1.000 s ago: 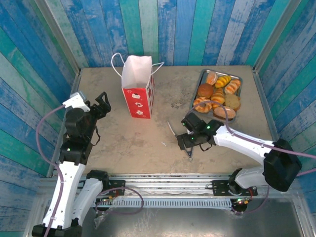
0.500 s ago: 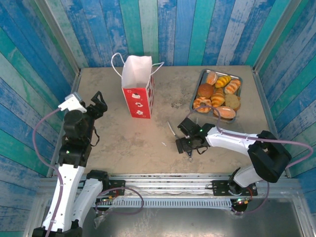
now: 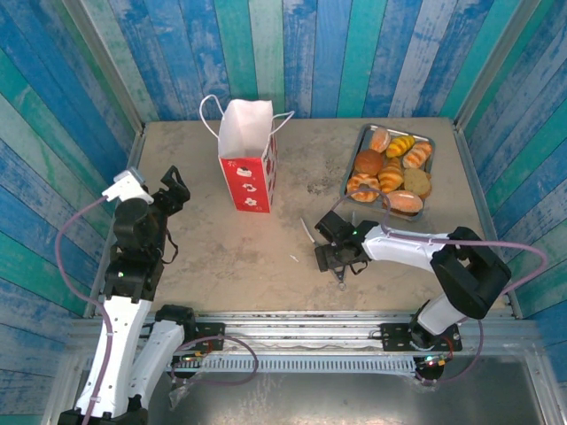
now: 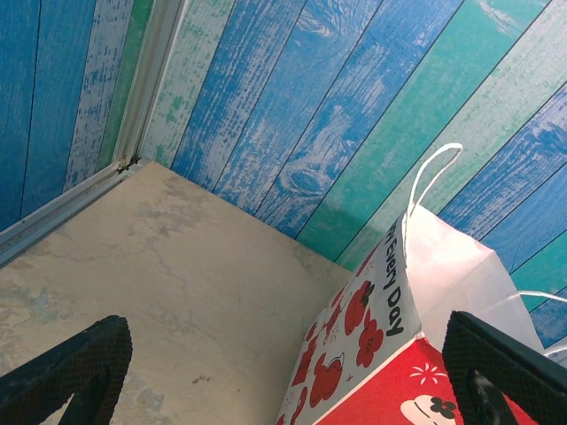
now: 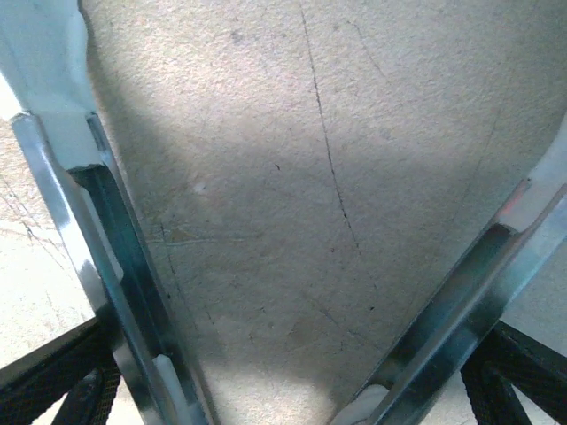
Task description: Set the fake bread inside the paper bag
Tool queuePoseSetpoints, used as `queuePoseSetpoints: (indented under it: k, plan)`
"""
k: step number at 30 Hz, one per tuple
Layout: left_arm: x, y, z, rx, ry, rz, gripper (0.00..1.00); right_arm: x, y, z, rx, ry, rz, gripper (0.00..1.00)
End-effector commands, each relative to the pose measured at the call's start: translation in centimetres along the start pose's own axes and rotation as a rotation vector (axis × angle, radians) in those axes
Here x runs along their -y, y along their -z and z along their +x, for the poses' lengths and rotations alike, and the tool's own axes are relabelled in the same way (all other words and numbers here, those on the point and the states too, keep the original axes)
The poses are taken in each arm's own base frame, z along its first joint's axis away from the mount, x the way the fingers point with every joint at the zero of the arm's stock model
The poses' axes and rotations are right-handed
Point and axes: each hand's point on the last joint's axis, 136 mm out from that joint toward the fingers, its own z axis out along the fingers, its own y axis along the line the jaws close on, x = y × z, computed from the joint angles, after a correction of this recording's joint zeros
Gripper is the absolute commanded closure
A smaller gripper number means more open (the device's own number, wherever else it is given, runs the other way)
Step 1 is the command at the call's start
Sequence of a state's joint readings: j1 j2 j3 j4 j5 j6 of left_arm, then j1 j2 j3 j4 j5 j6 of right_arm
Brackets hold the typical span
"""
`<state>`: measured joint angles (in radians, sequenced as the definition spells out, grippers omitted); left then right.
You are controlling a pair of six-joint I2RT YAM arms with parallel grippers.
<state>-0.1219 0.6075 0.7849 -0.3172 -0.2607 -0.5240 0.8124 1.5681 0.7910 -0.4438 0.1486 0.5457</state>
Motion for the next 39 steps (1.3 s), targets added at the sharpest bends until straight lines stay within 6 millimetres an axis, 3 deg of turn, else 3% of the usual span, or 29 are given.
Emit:
queuePoseSetpoints:
  k: [1,8,20,30,39]
  plan:
    - [0.3,0.1,-0.6,0.011,-0.002,0.0,0.06,1.0,-1.3,1.9,-0.071,-0.006,0.038,0.06]
    - [-0.1,0.2,-0.7,0.015,-0.007,-0.019,0.06,1.1,-0.9,2.6,-0.076,-0.025,0.022,0.19]
    - [-0.2,0.4,-0.8,0.014,-0.01,-0.023,0.06,2.6,3.4,-0.5,0.026,-0.095,-0.063,0.4]
    - [0.4,0.0,-0.7,-0.007,-0.013,-0.006,0.06,6.3,7.8,-3.0,0.088,-0.133,-0.045,0.42]
    - [3.3,-1.3,-0.6,-0.092,-0.006,0.092,0.06,8.7,12.7,-6.4,0.209,-0.177,-0.058,0.43]
